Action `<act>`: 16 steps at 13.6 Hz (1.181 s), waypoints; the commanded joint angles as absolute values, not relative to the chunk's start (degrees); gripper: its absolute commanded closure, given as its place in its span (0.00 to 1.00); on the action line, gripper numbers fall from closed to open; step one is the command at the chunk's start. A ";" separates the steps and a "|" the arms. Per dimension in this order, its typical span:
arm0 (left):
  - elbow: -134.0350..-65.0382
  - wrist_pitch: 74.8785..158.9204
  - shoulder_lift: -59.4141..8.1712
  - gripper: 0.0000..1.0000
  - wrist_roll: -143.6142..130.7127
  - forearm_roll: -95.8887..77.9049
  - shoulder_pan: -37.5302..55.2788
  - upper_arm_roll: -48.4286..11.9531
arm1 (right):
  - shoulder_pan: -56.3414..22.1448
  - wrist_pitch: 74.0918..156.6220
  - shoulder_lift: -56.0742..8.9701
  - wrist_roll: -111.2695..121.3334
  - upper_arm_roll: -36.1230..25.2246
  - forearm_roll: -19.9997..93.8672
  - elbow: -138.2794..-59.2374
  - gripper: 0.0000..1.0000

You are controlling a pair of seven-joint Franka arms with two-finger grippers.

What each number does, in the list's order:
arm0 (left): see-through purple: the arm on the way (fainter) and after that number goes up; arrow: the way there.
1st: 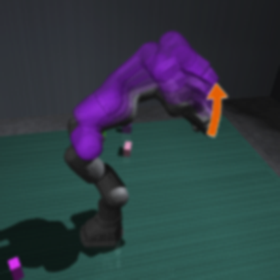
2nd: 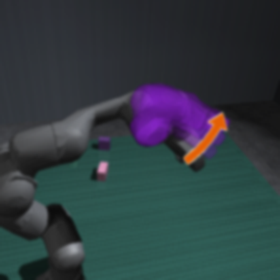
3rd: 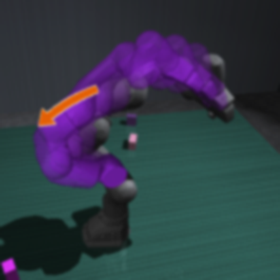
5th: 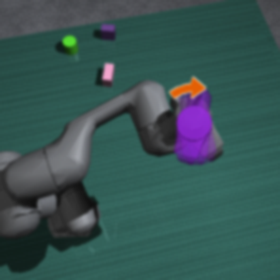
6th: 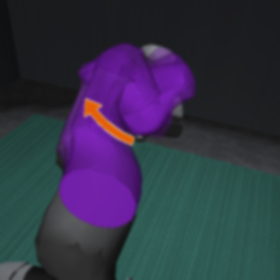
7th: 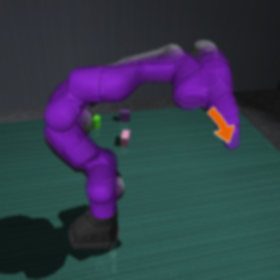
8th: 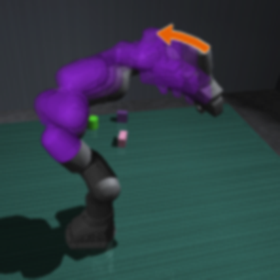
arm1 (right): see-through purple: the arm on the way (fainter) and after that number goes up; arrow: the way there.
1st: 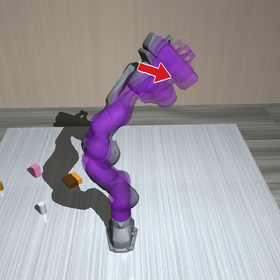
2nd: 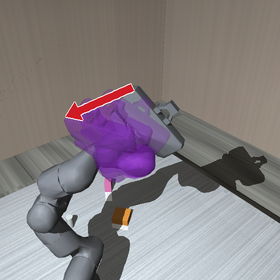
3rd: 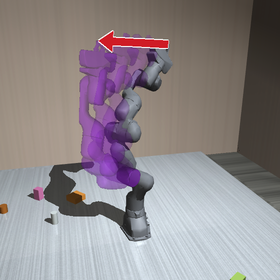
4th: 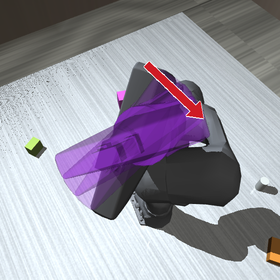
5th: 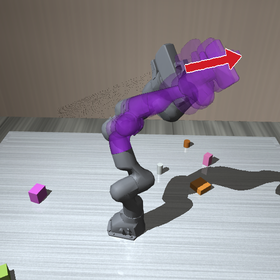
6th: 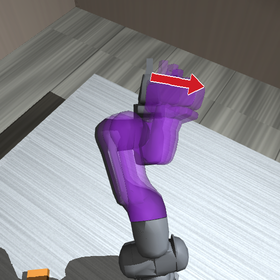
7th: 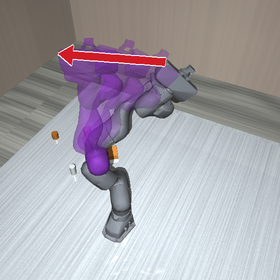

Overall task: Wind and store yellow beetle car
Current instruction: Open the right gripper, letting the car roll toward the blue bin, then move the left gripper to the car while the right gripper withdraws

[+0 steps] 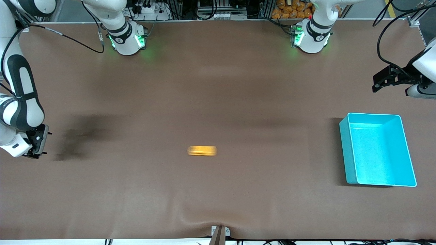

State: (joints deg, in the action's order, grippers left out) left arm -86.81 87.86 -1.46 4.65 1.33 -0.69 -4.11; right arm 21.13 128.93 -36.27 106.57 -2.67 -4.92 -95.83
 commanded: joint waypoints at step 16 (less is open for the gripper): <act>-86.84 87.98 -4.30 0.00 4.05 1.76 -1.32 -3.60 | 16.96 114.18 -35.07 104.94 -2.02 7.72 -71.20 0.00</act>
State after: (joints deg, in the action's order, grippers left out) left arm -87.28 87.85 -2.50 4.65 1.34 -0.83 -3.58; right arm 16.24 115.73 -35.05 105.31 -2.20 4.83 -73.36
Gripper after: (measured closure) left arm 0.000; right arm 0.000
